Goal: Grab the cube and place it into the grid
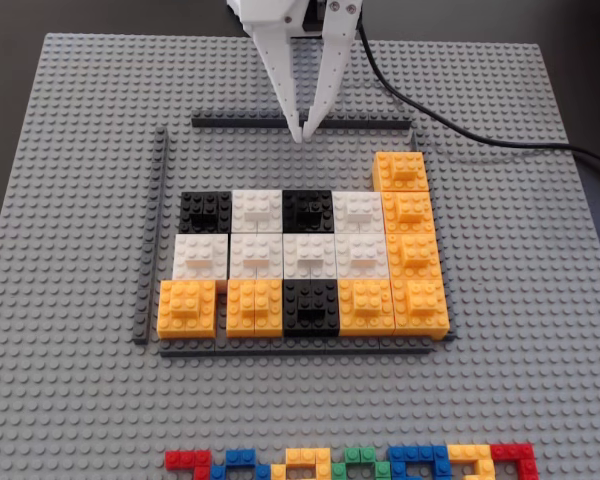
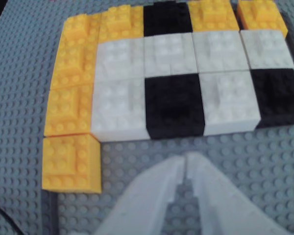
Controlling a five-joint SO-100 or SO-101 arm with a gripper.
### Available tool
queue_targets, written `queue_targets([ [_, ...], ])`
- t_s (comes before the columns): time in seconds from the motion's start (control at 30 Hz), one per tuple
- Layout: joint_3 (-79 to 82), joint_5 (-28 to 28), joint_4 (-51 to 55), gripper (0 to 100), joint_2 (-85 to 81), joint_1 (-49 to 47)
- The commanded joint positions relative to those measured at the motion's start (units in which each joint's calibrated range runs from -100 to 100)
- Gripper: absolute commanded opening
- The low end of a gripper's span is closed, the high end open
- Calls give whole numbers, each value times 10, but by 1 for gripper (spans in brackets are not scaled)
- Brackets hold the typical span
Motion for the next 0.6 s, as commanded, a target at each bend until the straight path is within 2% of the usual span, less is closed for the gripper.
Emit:
queue_targets([
  [0.0,35,21,-4,0,-20,-4],
  [0.57,35,-15,45,0,-20,-29],
])
